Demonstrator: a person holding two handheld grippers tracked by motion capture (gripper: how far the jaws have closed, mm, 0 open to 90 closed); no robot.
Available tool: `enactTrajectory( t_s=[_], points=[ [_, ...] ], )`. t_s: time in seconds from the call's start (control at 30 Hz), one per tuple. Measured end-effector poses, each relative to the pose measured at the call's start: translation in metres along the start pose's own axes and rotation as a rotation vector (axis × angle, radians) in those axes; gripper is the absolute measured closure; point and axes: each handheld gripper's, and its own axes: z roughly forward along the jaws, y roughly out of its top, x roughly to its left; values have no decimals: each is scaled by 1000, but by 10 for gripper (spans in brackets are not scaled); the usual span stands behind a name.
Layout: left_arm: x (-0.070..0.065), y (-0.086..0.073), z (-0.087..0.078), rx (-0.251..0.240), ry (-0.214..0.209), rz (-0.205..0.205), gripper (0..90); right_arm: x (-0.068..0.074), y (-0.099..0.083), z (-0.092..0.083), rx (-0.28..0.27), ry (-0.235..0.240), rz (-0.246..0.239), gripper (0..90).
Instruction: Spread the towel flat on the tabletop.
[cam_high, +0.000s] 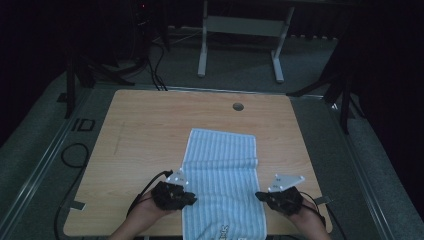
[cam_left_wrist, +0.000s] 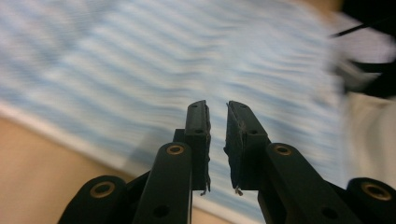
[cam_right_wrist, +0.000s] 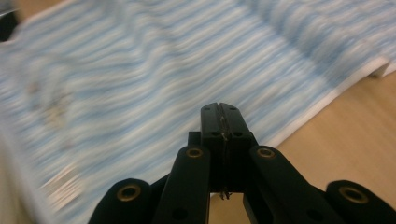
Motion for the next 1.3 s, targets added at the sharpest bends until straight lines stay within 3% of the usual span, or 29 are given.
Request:
enactTrajectory(
  t_s=[0.03,0.07,0.1,0.2,0.23,0.37,0.4,0.43,0.47,0.5,0.67,0.77,0.83,0.97,1.13,1.3],
  points=[
    [13,3,7,0,32,-14,782,-12,6,13,14,-26,15,896],
    [13,3,7,0,32,-14,782,-12,6,13,14,-26,15,896],
    [22,5,13,8,41,-28,782,-17,7,18,17,-31,20,896],
    [33,8,25,27,60,-42,782,-35,12,39,42,-46,68,895],
    [39,9,31,36,85,-45,782,-43,13,51,69,-57,78,895],
    [48,10,44,70,80,-55,781,-53,13,65,100,-72,85,894],
    [50,10,45,54,61,-66,782,-57,13,69,106,-81,83,892],
    [53,11,46,51,48,-75,782,-64,12,70,91,-62,116,893],
    [55,12,47,46,48,-81,782,-64,12,70,91,-62,116,893],
    [57,13,48,43,39,-87,781,-68,13,70,99,-96,103,892],
    [68,23,56,21,27,-115,781,-83,15,72,92,-100,137,892],
    [73,34,63,18,37,-101,767,-94,17,74,94,-118,147,892],
    [75,39,67,14,36,-103,766,-109,19,76,94,-133,174,892],
    [83,50,73,22,49,-95,766,-120,23,79,101,-135,193,892],
    [98,60,78,12,40,-116,767,-134,29,84,103,-147,218,891],
    [115,72,82,21,78,-126,767,-154,37,90,110,-162,262,891]
  ],
)
